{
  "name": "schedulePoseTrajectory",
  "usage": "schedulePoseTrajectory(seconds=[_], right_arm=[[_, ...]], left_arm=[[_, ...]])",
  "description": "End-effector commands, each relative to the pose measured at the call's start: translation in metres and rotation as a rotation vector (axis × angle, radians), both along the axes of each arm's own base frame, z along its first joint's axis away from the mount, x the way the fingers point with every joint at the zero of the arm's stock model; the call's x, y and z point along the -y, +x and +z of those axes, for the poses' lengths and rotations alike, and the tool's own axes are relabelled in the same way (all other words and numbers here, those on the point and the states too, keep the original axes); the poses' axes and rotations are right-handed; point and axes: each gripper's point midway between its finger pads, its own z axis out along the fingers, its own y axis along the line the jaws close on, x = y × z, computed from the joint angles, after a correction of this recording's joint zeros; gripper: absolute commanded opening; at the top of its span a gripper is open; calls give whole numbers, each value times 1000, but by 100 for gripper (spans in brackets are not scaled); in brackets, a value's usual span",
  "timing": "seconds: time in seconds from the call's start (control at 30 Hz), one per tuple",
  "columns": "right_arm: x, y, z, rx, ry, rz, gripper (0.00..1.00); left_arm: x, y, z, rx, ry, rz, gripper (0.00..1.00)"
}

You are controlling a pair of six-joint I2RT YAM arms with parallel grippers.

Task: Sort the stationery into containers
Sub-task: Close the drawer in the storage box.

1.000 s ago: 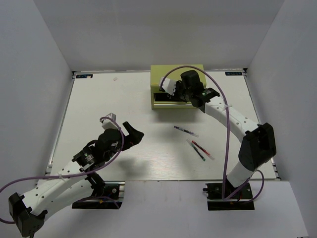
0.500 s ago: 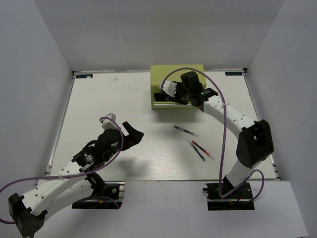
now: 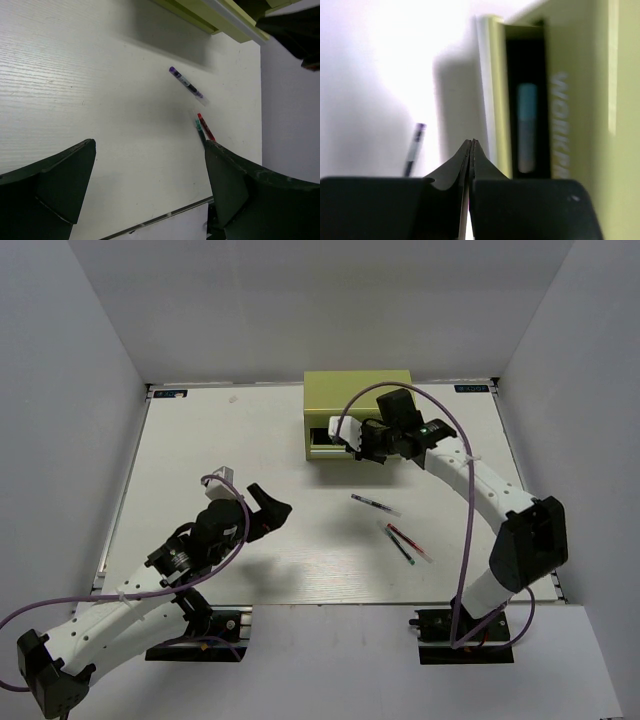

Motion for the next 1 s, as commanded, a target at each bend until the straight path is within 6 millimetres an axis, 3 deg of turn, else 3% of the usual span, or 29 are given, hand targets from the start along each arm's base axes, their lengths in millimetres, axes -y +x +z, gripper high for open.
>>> schedulePoseTrajectory(seconds=[0.0, 0.07, 0.17, 0.23, 0.27, 0.43, 0.5, 0.53, 0.57, 0.73, 0.97], right_arm=[[-5, -65, -9, -120, 29, 258, 0], [-1, -66, -21, -134, -2, 257, 0], [4, -46, -42, -129, -56, 185, 0], [7, -27, -44, -93, -88, 121, 0], [7, -22, -56, -108, -107, 102, 0], [14, 40, -49, 41, -114, -154, 0], [13, 57, -41, 90, -102, -211, 0], [14, 64, -46, 96, -108, -230, 0], [17, 71, -37, 134, -110, -268, 0], [27, 104, -31, 205, -140, -378, 0], [27, 125, -29, 245, -153, -430, 0]], left_arm=[[4, 2, 5, 27, -36, -7, 100], [6, 3, 9, 26, -63, 2, 100], [12, 3, 8, 24, -105, -9, 100], [17, 4, 8, 30, -120, -23, 100], [20, 1, 0, 7, -112, -43, 100], [28, 4, 2, 4, -120, -61, 100], [30, 4, 2, 3, -125, -70, 100], [32, 6, 2, 6, -128, -70, 100], [33, 6, 4, 13, -135, -70, 100], [44, 13, 2, 13, -145, -87, 100], [58, 25, -4, 2, -129, -99, 100]])
